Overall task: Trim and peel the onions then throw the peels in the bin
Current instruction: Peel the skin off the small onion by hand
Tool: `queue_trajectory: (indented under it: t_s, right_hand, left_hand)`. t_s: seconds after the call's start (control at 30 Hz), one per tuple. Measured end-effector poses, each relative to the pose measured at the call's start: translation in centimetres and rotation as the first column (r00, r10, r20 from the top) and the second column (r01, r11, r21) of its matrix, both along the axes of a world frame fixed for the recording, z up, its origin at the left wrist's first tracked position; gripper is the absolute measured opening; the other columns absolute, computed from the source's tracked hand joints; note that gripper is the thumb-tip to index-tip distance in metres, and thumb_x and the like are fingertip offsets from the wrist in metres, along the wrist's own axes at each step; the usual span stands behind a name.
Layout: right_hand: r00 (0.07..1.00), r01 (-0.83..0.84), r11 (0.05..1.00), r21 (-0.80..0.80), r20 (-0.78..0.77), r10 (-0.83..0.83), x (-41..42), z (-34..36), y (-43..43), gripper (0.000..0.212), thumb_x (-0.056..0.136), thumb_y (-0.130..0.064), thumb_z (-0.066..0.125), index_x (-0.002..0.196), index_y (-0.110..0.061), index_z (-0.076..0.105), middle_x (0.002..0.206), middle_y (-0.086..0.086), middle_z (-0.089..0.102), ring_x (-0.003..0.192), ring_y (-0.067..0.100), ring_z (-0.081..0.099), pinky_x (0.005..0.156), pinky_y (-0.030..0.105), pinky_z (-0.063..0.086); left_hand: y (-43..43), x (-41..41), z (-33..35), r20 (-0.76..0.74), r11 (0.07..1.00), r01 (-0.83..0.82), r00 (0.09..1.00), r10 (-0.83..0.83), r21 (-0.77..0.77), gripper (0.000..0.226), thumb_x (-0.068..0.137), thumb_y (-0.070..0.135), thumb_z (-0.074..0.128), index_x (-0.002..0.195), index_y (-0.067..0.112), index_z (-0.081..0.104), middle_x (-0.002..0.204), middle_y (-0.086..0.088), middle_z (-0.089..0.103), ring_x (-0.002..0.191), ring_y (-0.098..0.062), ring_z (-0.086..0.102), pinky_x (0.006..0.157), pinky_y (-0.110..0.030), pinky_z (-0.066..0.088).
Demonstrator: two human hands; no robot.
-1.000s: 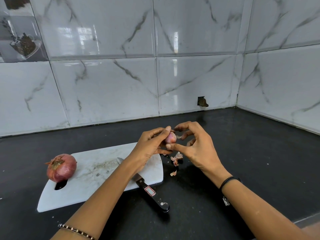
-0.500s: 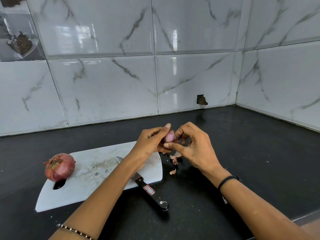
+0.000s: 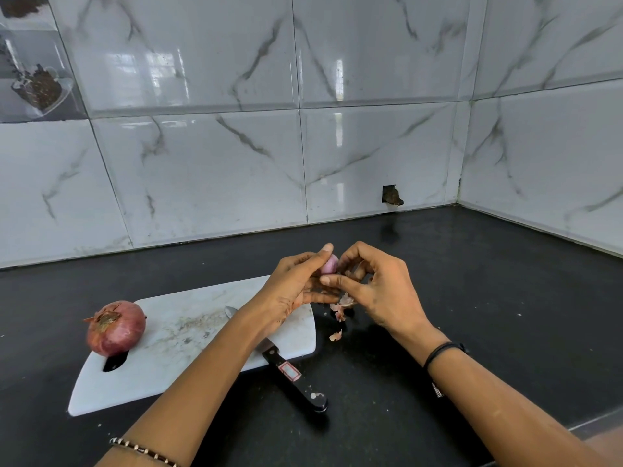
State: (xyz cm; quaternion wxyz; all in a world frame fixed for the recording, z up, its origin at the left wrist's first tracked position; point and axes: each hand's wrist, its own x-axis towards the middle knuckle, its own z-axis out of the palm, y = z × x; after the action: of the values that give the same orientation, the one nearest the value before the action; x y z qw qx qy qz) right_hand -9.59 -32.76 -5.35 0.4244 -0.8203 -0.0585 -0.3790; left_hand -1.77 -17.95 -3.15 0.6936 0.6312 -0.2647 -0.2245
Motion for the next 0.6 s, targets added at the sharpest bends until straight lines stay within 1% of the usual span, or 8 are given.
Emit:
queue_trajectory:
  t_s: [0.07,0.13,0.17,0.27,0.3,0.37,0.47,0.6]
  right_hand:
    - [1.000,0.026,1.000,0.004,-0.014,-0.026,-0.01,0.00,0.04,0.033,0.071,-0.045,0.090,0.086,-0.028,0.066,0.073,-0.003,0.068,0.063,0.011,0.061,0.060,0.032,0.055]
    - [0.999,0.046,0.999,0.008,-0.021,-0.046,-0.08,0.02,0.08,0.039,0.068,-0.048,0.090,0.089,-0.029,0.064,0.075,-0.010,0.067,0.061,0.007,0.059,0.059,0.026,0.052]
    - [0.999,0.052,0.999,0.003,-0.018,-0.052,-0.12,0.05,0.11,0.040,0.068,-0.048,0.091,0.091,-0.030,0.063,0.079,-0.014,0.067,0.062,0.007,0.060,0.059,0.025,0.052]
    - [0.998,0.061,0.998,-0.032,0.009,-0.060,-0.20,0.13,0.12,0.044,0.069,-0.046,0.090,0.097,-0.031,0.060,0.090,-0.016,0.066,0.069,0.010,0.062,0.064,0.033,0.056]
    - [0.998,0.060,0.997,-0.044,0.023,-0.059,-0.19,0.16,0.10,0.045,0.070,-0.045,0.091,0.099,-0.031,0.060,0.094,-0.015,0.065,0.069,0.011,0.062,0.065,0.035,0.056]
    - [0.998,0.056,0.996,-0.063,0.044,-0.053,-0.16,0.17,0.04,0.046,0.070,-0.041,0.091,0.102,-0.030,0.059,0.098,-0.014,0.064,0.068,0.013,0.062,0.065,0.035,0.056]
    - [0.997,0.039,0.991,-0.125,0.077,-0.029,-0.14,0.17,0.05,0.045,0.071,-0.039,0.091,0.103,-0.030,0.060,0.098,-0.013,0.062,0.067,0.012,0.060,0.062,0.033,0.055]
    - [0.995,0.026,0.986,-0.165,0.098,-0.010,-0.10,0.08,0.02,0.041,0.073,-0.035,0.091,0.102,-0.030,0.062,0.097,-0.013,0.060,0.066,0.013,0.057,0.063,0.038,0.055]
  left_hand:
    - [0.05,0.16,0.05,-0.032,1.000,-0.016,0.999,0.016,-0.013,0.046,0.097,0.040,0.060,0.117,-0.001,0.069,0.103,-0.023,0.075,0.089,-0.028,0.076,0.076,-0.039,0.064]
    - [0.00,0.32,0.13,-0.064,0.999,-0.039,0.997,0.038,-0.021,0.043,0.100,0.040,0.057,0.115,0.001,0.069,0.100,-0.021,0.076,0.086,-0.027,0.076,0.076,-0.042,0.064]
    - [-0.05,0.39,0.14,-0.074,0.999,-0.047,0.996,0.046,-0.018,0.042,0.101,0.040,0.056,0.113,0.002,0.070,0.096,-0.020,0.077,0.084,-0.026,0.076,0.077,-0.044,0.064]
    - [-0.26,0.35,0.19,-0.093,0.998,-0.058,0.994,0.059,0.015,0.045,0.102,0.043,0.052,0.108,0.002,0.069,0.074,-0.012,0.075,0.072,-0.021,0.075,0.078,-0.043,0.064]
    - [-0.30,0.33,0.21,-0.090,0.998,-0.057,0.994,0.060,0.028,0.047,0.102,0.045,0.051,0.108,0.002,0.069,0.071,-0.011,0.073,0.070,-0.021,0.075,0.078,-0.043,0.064]
    - [-0.32,0.22,0.17,-0.059,0.997,-0.055,0.997,0.058,0.058,0.052,0.102,0.048,0.050,0.110,0.001,0.070,0.073,-0.012,0.073,0.071,-0.021,0.074,0.078,-0.042,0.064]
    - [-0.24,0.08,0.09,0.002,0.994,-0.054,0.999,0.054,0.096,0.055,0.101,0.053,0.049,0.110,0.004,0.073,0.083,-0.016,0.074,0.075,-0.023,0.074,0.079,-0.041,0.064]
    - [-0.20,0.05,-0.07,0.047,0.994,-0.043,0.998,0.038,0.103,0.057,0.098,0.056,0.051,0.106,0.005,0.076,0.088,-0.020,0.076,0.079,-0.027,0.075,0.083,-0.044,0.063]
